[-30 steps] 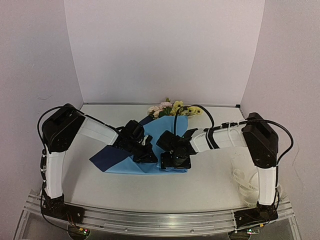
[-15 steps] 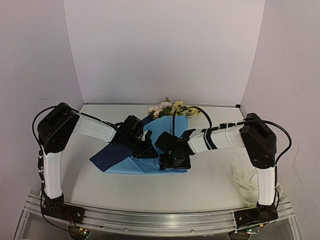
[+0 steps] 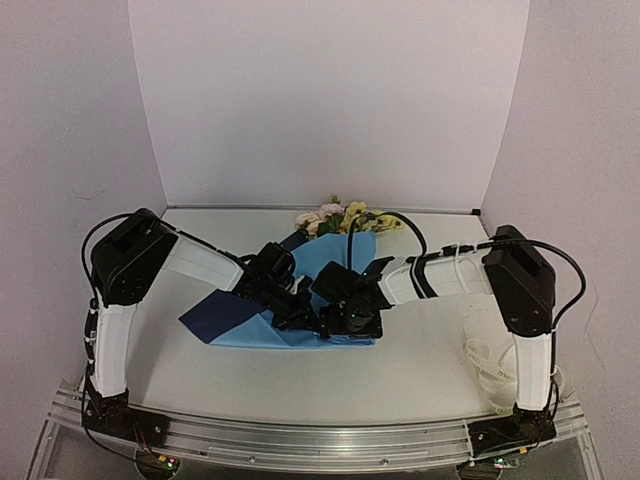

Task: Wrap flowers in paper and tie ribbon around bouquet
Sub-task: Press the fold line on the 2/3-folded wrapping paper.

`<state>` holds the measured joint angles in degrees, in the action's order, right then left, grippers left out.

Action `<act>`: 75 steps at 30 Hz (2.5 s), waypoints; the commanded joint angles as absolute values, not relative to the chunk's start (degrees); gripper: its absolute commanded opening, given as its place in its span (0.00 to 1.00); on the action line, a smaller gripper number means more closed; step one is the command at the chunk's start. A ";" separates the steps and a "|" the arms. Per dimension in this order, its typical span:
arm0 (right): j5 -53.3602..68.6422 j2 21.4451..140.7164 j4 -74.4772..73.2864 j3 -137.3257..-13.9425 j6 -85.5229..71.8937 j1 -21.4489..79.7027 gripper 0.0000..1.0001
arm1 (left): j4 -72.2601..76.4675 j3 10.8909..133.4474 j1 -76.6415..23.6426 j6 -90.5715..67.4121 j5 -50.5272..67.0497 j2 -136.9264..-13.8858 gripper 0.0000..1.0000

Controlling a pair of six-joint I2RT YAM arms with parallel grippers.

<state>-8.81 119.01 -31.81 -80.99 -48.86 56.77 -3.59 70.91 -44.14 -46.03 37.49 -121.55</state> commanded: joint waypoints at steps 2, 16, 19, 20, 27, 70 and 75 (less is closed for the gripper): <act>-5.60 112.58 -29.45 -76.69 -50.25 56.19 0.88 | -7.70 70.90 -43.21 -45.19 32.97 -123.54 0.00; 3.67 105.81 -12.02 -54.31 -56.71 52.74 0.58 | -9.25 70.04 -41.94 -45.60 30.47 -124.11 0.00; 4.35 103.41 -9.60 -51.77 -57.16 51.49 0.58 | -9.86 70.44 -41.86 -45.30 30.33 -124.27 0.00; 4.62 102.43 -9.24 -50.98 -57.14 50.91 0.58 | -9.99 70.54 -41.84 -45.23 30.28 -124.28 0.00; 11.33 99.78 -1.67 -44.93 -57.27 44.78 0.57 | -10.55 70.76 -41.47 -44.76 29.81 -124.26 0.00; 34.10 121.48 48.91 -51.50 -81.39 28.71 0.44 | -12.05 71.77 -41.35 -43.51 28.25 -124.04 0.00; 35.07 122.63 49.66 -53.23 -82.47 26.61 0.44 | -12.64 72.18 -41.41 -43.13 28.17 -124.10 0.00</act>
<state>36.15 121.48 47.32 -50.72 -81.30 28.97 -6.04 72.39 -42.52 -44.76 35.67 -121.93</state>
